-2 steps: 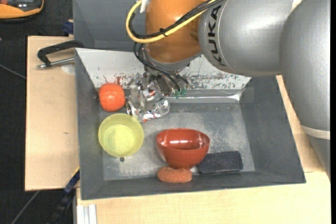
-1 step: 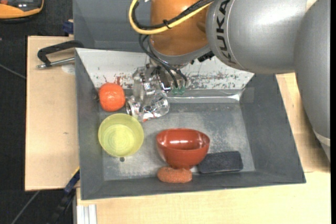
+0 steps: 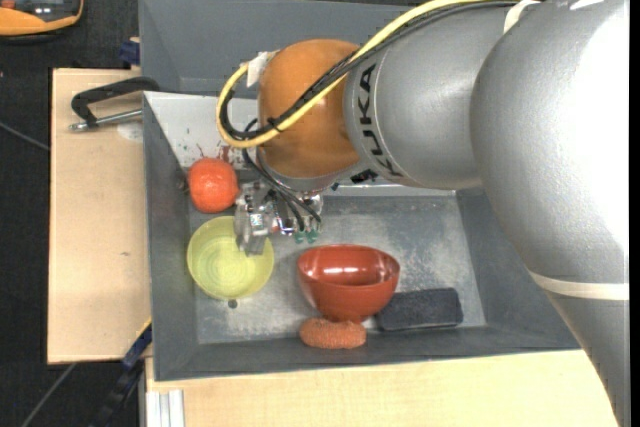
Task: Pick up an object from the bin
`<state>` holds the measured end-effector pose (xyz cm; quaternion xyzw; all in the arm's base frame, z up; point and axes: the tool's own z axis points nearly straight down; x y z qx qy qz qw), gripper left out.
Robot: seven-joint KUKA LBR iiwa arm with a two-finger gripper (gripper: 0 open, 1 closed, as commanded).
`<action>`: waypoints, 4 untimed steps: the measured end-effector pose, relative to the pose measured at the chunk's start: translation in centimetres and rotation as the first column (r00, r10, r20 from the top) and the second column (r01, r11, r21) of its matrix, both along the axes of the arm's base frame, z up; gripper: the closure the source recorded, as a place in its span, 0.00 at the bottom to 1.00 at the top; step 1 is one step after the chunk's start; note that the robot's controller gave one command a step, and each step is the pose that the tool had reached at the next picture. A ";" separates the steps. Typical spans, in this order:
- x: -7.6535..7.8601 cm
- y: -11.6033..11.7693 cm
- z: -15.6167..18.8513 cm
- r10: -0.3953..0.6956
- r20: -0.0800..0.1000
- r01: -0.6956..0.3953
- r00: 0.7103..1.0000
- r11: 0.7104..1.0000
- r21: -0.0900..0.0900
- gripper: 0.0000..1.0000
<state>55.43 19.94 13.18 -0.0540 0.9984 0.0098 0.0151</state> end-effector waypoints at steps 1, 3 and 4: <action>4.3 1.6 11.1 -0.194 0.008 0.194 0.981 0.981 0.014 1.00; 4.7 -4.5 5.0 -0.142 0.015 0.142 0.990 0.990 0.014 1.00; -1.9 -2.3 3.1 -0.215 0.008 0.215 0.977 0.976 0.019 1.00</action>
Offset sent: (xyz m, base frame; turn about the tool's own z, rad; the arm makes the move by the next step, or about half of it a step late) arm 0.0405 0.0142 0.1057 0.1974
